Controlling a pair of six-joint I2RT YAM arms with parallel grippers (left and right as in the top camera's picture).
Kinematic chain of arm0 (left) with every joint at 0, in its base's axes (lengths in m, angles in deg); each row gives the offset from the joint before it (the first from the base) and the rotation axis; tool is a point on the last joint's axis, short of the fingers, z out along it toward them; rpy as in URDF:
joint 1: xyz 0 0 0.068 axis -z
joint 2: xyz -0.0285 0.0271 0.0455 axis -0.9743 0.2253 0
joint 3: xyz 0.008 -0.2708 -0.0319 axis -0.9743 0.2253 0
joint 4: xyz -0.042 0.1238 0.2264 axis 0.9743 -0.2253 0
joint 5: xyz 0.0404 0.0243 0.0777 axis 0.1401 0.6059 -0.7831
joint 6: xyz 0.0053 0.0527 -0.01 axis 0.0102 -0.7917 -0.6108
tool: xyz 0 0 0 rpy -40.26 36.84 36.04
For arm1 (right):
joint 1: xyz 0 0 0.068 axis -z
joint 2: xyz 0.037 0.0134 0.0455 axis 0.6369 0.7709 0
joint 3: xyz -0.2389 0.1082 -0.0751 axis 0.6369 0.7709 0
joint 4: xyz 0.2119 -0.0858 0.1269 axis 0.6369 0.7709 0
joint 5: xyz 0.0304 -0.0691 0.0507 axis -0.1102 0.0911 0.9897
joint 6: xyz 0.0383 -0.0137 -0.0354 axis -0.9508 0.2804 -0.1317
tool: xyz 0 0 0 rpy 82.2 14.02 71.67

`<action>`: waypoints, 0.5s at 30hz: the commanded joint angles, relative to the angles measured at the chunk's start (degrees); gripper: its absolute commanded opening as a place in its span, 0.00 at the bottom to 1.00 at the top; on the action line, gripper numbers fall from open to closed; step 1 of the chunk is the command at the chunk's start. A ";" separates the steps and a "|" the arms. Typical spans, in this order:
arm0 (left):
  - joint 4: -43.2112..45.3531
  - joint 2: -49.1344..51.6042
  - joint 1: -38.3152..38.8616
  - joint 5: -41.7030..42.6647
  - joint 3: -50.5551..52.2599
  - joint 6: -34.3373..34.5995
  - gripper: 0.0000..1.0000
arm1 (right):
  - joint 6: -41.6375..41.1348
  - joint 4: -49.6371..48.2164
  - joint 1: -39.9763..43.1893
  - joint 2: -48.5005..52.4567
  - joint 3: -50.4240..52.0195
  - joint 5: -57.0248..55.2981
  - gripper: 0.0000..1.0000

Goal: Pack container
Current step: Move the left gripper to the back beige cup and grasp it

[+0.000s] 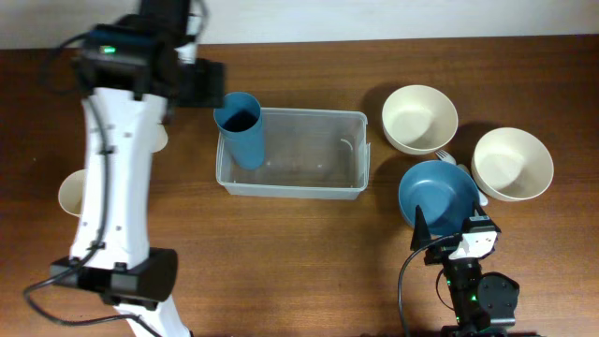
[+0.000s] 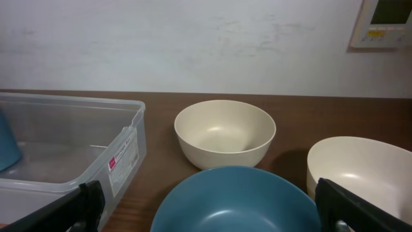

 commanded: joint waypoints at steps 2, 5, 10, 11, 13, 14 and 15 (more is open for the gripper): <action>-0.11 -0.87 -5.75 -2.69 1.16 0.26 1.00 | -0.22 0.31 -0.31 -0.50 0.26 -0.28 0.99; 3.13 0.55 -9.03 -2.25 3.39 0.24 1.00 | -0.22 0.31 -0.31 -0.50 0.26 -0.28 0.99; 9.38 5.55 -13.05 6.10 4.04 -3.19 1.00 | -0.22 0.31 -0.31 -0.50 0.26 -0.28 0.99; 10.08 6.51 -13.51 6.84 4.04 -3.43 1.00 | -0.22 0.31 -0.31 -0.50 0.26 -0.28 0.99; 11.52 8.94 -14.29 6.93 4.04 -3.45 1.00 | -0.22 0.31 -0.31 -0.50 0.26 -0.28 0.99; 12.24 10.23 -14.62 7.02 4.04 -3.78 1.00 | -0.22 0.31 -0.31 -0.50 0.26 -0.28 0.99; 13.05 11.78 -14.86 7.43 4.04 -4.17 1.00 | -0.22 0.31 -0.31 -0.50 0.26 -0.28 0.99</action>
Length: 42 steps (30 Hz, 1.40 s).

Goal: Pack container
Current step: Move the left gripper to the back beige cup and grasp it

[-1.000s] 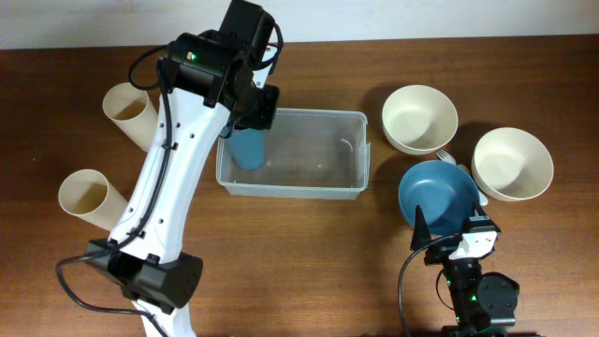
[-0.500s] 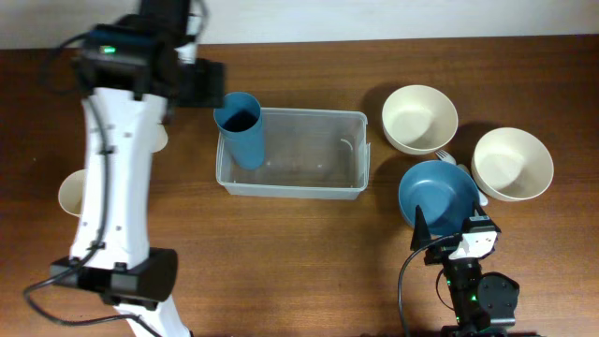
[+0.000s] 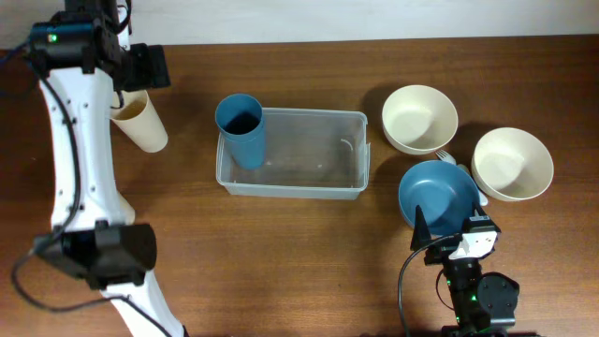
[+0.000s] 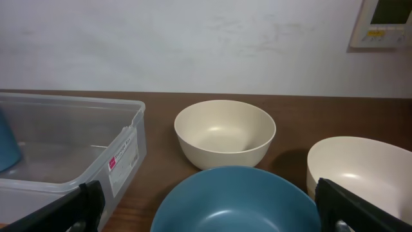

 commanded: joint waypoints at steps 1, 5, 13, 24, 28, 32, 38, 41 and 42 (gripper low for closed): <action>1.64 5.53 -0.87 3.48 0.90 -2.56 1.00 | -0.20 0.31 -0.31 -0.50 0.26 -0.28 0.99; 3.32 10.69 -0.81 4.76 0.90 -3.39 1.00 | -0.20 0.31 -0.31 -0.50 0.26 -0.28 0.99; 3.30 14.99 -0.81 5.29 0.90 -3.43 0.96 | -0.20 0.31 -0.31 -0.50 0.26 -0.28 0.99; 0.24 15.15 -0.83 5.27 0.90 -3.34 0.14 | -0.20 0.31 -0.31 -0.50 0.26 -0.28 0.99; -0.92 15.15 -0.83 5.27 0.90 -3.34 0.02 | -0.20 0.31 -0.31 -0.50 0.26 -0.28 0.99; -2.16 15.15 -0.83 5.27 0.90 -3.30 0.02 | -0.20 0.31 -0.31 -0.50 0.26 -0.28 0.98; -4.94 15.13 -0.85 5.27 0.00 -2.75 0.02 | -0.20 0.31 -0.31 -0.50 0.26 -0.28 0.99; -7.28 15.13 -0.85 5.29 -1.88 -1.99 0.02 | -0.20 0.31 -0.31 -0.50 0.26 -0.28 0.99; -8.22 15.13 -0.85 5.31 -2.71 -1.81 0.02 | -0.20 0.31 -0.31 -0.50 0.26 -0.28 0.99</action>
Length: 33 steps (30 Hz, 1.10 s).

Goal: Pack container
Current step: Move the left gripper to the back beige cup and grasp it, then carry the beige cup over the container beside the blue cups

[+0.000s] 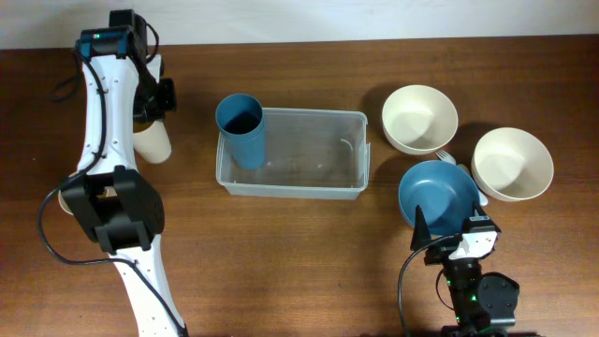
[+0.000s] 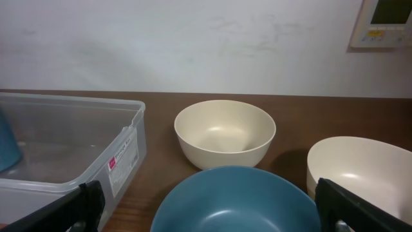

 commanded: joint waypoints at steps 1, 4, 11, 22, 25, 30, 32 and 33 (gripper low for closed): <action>-2.89 -0.02 -0.15 0.76 -3.69 1.09 0.01 | -0.15 0.31 -0.31 -0.50 0.26 -0.28 0.99; -6.36 -0.02 0.04 0.87 -7.21 1.09 0.02 | -0.15 0.31 -0.31 -0.50 0.26 -0.28 0.99; -10.73 -0.83 1.27 1.79 -16.81 1.09 0.02 | -0.15 0.31 -0.31 -0.50 0.26 -0.28 0.99; -10.73 -11.72 6.95 1.14 -20.37 1.27 0.02 | -0.15 0.31 -0.31 -0.50 0.26 -0.28 0.99; -10.73 -15.87 8.39 0.20 -20.37 1.27 0.01 | -0.15 0.31 -0.31 -0.50 0.26 -0.28 0.99; -10.73 -23.10 11.13 0.87 -20.35 1.31 0.01 | -0.15 0.31 -0.31 -0.50 0.26 -0.28 0.99; -10.73 -25.73 12.76 0.81 -20.09 1.29 0.02 | -0.15 0.31 -0.31 -0.50 0.26 -0.28 0.99; -10.73 -27.21 13.73 0.83 -19.69 1.31 0.02 | -0.15 0.31 -0.31 -0.50 0.26 -0.28 0.99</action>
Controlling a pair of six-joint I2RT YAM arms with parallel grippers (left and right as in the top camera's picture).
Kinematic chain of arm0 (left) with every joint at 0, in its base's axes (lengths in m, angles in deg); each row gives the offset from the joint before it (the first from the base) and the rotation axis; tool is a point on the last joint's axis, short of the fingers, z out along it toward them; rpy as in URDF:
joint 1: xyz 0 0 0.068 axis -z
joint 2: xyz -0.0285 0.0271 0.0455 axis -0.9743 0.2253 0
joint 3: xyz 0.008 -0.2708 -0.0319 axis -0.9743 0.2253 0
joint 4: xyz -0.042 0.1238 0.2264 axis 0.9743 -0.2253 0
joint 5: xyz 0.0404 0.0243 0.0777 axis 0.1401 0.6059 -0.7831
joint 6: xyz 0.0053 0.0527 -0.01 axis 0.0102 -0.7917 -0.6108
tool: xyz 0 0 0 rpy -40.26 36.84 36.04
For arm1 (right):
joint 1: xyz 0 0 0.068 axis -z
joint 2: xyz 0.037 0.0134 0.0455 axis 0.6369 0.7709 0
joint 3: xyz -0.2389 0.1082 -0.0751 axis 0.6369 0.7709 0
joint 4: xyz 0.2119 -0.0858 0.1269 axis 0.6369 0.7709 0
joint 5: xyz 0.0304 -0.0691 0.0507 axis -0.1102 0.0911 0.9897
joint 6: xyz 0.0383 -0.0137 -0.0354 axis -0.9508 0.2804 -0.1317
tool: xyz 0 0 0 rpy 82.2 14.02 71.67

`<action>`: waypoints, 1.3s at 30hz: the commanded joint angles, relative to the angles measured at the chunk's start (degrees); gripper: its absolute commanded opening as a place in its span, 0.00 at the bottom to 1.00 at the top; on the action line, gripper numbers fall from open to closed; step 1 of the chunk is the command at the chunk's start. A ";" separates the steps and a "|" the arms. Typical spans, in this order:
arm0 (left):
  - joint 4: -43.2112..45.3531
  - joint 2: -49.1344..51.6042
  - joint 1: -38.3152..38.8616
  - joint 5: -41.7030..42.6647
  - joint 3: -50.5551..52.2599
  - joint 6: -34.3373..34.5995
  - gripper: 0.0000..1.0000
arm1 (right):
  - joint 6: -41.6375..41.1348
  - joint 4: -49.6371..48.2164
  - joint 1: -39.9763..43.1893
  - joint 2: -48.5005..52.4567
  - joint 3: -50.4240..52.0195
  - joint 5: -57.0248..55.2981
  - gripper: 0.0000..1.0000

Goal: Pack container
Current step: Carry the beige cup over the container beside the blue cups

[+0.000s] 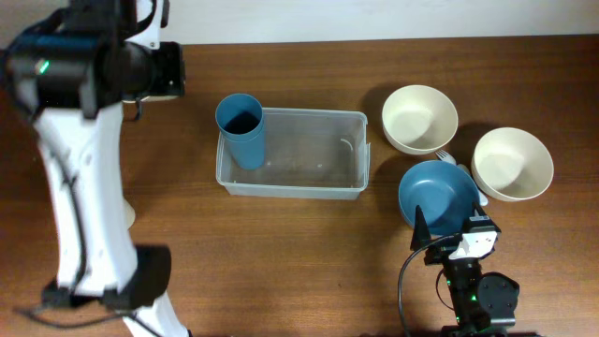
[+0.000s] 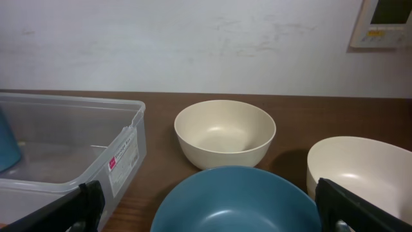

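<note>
The clear plastic container [image 1: 360,154] lies mid-table, also seen in the right wrist view [image 2: 122,148]. A blue cup [image 1: 240,126] stands upright in its left end. My left arm is raised close to the overhead camera, and its dark gripper head [image 1: 157,71] hangs at the far left, left of the container. Its fingers are hidden. No cream cup shows on the table left of the container. My right gripper [image 2: 212,216] rests open at the front edge. A blue bowl [image 2: 235,200] sits just ahead of its spread fingers.
Two cream bowls [image 1: 419,118] [image 1: 511,164] stand right of the container, behind the blue bowl [image 1: 438,195]. A pale sliver [image 1: 127,213] peeks out at the left arm's right edge. The wall runs behind the table's far edge.
The left arm was low, with its gripper at a cream cup left of the container. Now it is raised and the cup no longer shows there. The right arm has not moved.
The left gripper was at the blue cup in the container's left end. Then it was at the far left by a tilted cream cup, then low at that cup standing upright. Now the arm is up and the cup is out of sight.
</note>
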 commanded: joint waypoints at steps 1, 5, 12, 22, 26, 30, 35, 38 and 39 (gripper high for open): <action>-0.07 -6.08 3.19 -0.46 0.13 0.42 0.02 | -0.20 0.31 -0.31 -0.50 0.26 -0.28 0.99; -0.07 -12.17 7.50 -0.46 6.82 1.46 0.02 | -0.20 0.31 -0.31 -0.50 0.26 -0.28 0.99; -0.07 -21.03 14.08 -0.48 25.31 2.32 0.02 | -0.20 0.31 -0.31 -0.50 0.26 -0.28 0.99; 2.84 -22.27 18.95 -1.36 35.98 3.37 0.02 | -0.20 0.31 -0.31 -0.50 0.26 -0.28 0.98; 6.69 -21.73 18.95 -2.23 39.76 3.41 0.02 | -0.20 0.31 -0.31 -0.50 0.26 -0.28 0.99; 9.77 -20.09 18.95 -2.45 43.47 3.39 0.01 | -0.20 0.31 -0.31 -0.50 0.26 -0.28 0.99; 13.97 -17.57 18.95 -2.43 46.93 3.37 0.02 | -0.20 0.31 -0.31 -0.50 0.26 -0.28 0.99; 15.08 -15.76 18.95 -2.43 47.06 3.37 0.02 | -0.20 0.31 -0.31 -0.50 0.26 -0.28 0.99; 15.26 -15.23 18.95 -2.43 47.06 3.37 0.02 | -0.20 0.31 -0.31 -0.50 0.26 -0.28 0.99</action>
